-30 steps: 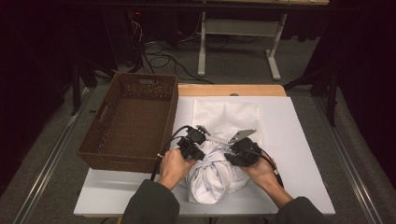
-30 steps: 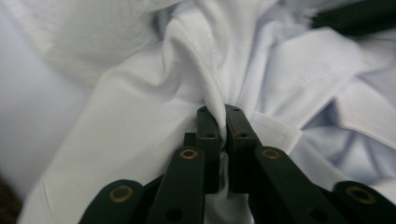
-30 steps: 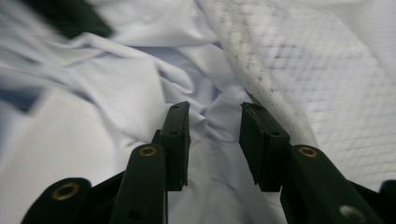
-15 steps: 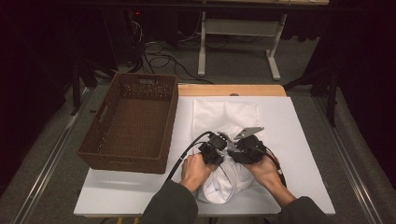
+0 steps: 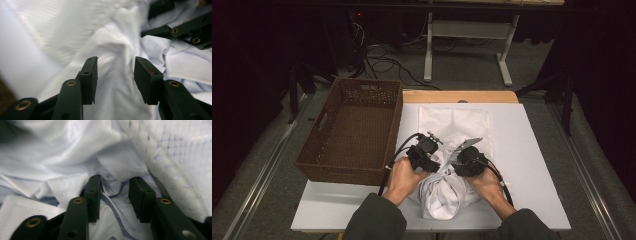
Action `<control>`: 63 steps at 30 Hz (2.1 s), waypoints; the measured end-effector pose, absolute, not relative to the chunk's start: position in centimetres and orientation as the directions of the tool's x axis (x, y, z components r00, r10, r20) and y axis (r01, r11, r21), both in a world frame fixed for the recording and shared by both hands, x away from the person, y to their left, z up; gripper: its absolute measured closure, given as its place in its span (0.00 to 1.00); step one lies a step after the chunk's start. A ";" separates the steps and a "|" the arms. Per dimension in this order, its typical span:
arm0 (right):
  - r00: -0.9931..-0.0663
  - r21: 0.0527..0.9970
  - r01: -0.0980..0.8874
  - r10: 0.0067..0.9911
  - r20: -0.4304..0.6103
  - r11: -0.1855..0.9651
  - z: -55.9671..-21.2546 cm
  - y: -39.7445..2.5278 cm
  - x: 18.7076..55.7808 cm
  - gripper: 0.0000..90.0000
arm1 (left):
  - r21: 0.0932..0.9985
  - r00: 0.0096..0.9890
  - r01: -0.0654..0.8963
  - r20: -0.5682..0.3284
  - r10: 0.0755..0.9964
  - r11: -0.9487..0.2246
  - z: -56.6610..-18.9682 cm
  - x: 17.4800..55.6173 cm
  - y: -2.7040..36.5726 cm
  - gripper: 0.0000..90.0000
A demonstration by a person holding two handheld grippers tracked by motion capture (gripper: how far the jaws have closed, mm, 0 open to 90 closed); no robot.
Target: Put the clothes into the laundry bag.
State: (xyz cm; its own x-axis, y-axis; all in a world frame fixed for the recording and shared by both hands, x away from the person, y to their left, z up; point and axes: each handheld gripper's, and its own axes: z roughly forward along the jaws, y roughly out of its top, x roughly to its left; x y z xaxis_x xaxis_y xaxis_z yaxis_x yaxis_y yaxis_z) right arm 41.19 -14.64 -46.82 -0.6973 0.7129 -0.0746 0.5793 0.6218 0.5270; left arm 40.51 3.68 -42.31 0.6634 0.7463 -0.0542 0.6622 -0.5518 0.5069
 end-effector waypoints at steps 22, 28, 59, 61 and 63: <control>-0.723 0.498 0.543 0.678 -0.132 0.676 -48.1 -17.1 41.7 0.84 | 0.331 0.577 0.787 -0.091 0.812 -0.521 -47.2 45.1 3.5 0.53; -0.703 0.526 0.556 0.702 -0.115 0.643 -47.4 -17.2 41.3 0.74 | 0.371 0.601 0.776 -0.191 0.776 -0.510 -47.4 43.5 3.7 0.72; -0.700 0.482 0.616 0.714 -0.028 0.623 -47.7 -14.0 41.5 0.97 | 0.467 0.592 0.738 -0.100 0.800 -0.487 -43.9 41.9 3.6 0.53; -0.709 0.473 0.606 0.704 -0.045 0.640 -47.8 -14.0 41.4 0.98 | 0.465 0.580 0.742 -0.087 0.810 -0.482 -43.7 42.4 3.8 0.52; -0.715 0.474 0.595 0.697 -0.057 0.649 -47.7 -13.9 41.4 0.99 | 0.451 0.579 0.745 -0.068 0.813 -0.492 -43.9 43.0 3.6 0.52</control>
State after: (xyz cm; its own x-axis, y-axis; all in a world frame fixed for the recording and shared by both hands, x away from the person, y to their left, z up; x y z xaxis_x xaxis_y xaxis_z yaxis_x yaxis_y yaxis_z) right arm 41.38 -13.92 -47.75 -0.7150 0.6967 -0.0570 0.5948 0.6492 0.4741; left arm 42.99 3.58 -43.90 0.5786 0.8127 -0.0685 0.7446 -0.4921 0.4509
